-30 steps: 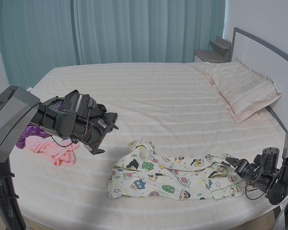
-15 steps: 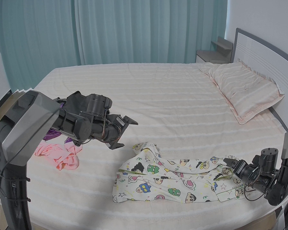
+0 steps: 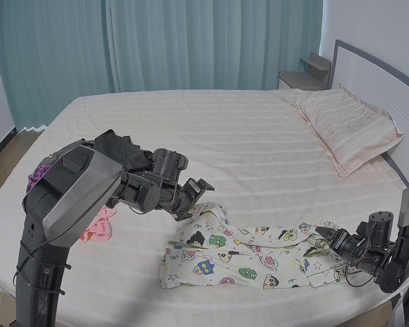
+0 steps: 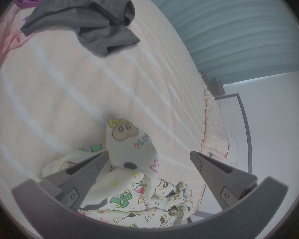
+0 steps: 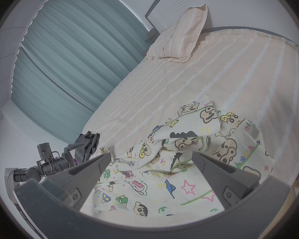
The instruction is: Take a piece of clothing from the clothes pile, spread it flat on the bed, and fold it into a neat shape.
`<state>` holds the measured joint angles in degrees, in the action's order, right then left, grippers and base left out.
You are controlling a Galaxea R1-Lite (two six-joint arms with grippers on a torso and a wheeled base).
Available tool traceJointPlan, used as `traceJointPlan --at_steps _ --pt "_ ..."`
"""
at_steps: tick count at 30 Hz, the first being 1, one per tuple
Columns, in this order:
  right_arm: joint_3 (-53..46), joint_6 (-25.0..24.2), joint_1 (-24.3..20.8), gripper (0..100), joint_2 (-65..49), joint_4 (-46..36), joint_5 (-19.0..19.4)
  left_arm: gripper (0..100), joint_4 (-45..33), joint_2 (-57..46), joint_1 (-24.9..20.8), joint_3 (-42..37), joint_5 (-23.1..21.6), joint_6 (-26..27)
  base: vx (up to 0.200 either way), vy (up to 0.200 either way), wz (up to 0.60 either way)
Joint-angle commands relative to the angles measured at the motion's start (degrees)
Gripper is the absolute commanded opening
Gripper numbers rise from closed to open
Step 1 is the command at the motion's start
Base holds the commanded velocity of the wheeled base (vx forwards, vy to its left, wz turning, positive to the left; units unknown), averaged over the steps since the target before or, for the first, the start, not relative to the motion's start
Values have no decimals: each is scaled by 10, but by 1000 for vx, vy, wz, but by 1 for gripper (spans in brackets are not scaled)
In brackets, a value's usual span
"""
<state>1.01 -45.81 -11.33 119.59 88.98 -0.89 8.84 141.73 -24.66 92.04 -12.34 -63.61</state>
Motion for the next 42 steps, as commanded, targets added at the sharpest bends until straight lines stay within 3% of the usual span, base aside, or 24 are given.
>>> traceJointPlan --at_steps 1,9,13,22,23,34,42 --pt "-2 0 -1 100 9 9 -1 100 0 13 -12 9 0 0 0 0 0" --pt "-2 0 -1 100 9 9 -1 100 -24 29 -21 39 3 0 0 0 0" --pt "-2 0 -1 100 10 9 -1 100 -73 47 -24 79 4 1 0 0 0" --pt "-2 0 -1 100 13 9 -2 100 -121 74 -38 135 30 2 0 0 0" --pt "-1 0 -1 100 13 9 -2 0 -132 81 -38 146 35 2 0 0 0" --pt "-1 0 2 100 19 9 -1 0 -198 79 -35 165 41 15 0 0 0" --pt "-2 -1 2 100 23 9 -1 0 -196 30 -36 123 104 13 0 0 0"
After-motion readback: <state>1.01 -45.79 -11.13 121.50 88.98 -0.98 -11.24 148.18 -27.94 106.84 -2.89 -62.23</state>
